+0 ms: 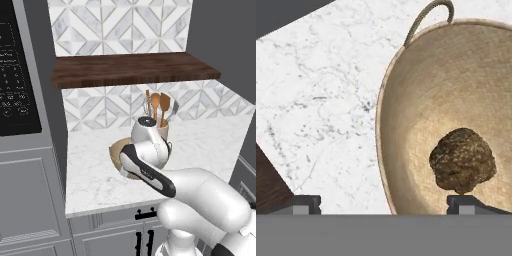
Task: Open the cabinet, pick up the bread from the cabinet and place it in the basket. Then move the basket to the dining counter.
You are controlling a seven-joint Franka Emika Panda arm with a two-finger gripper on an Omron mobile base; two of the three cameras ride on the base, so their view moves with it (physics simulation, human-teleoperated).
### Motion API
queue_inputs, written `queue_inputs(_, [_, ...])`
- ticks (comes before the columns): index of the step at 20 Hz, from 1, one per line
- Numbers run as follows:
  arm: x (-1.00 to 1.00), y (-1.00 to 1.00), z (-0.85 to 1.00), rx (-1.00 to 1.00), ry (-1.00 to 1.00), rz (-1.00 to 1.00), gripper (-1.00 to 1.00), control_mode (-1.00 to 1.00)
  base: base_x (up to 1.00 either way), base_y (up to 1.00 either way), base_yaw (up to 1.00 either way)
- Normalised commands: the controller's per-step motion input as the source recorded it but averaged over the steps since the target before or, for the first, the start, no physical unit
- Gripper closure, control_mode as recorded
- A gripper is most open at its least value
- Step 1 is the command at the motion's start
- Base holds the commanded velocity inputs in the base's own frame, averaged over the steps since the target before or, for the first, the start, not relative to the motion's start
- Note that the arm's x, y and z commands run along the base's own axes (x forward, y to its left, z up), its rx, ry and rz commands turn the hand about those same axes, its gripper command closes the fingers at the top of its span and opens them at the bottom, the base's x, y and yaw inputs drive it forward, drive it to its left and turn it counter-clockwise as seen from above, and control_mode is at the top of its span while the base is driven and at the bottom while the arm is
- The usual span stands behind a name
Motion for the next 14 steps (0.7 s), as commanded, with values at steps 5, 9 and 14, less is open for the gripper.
queue_inputs(5, [0.05,0.00,-0.41,-0.08,0.00,0.10,-1.00,-1.00,0.00,0.00,0.00])
queue_inputs(9, [0.26,0.00,-0.18,-0.06,0.00,0.10,-1.00,-1.00,0.00,0.00,0.00])
queue_inputs(14, [0.23,0.00,-0.14,-0.06,0.01,0.10,-1.00,-1.00,0.00,0.00,0.00])
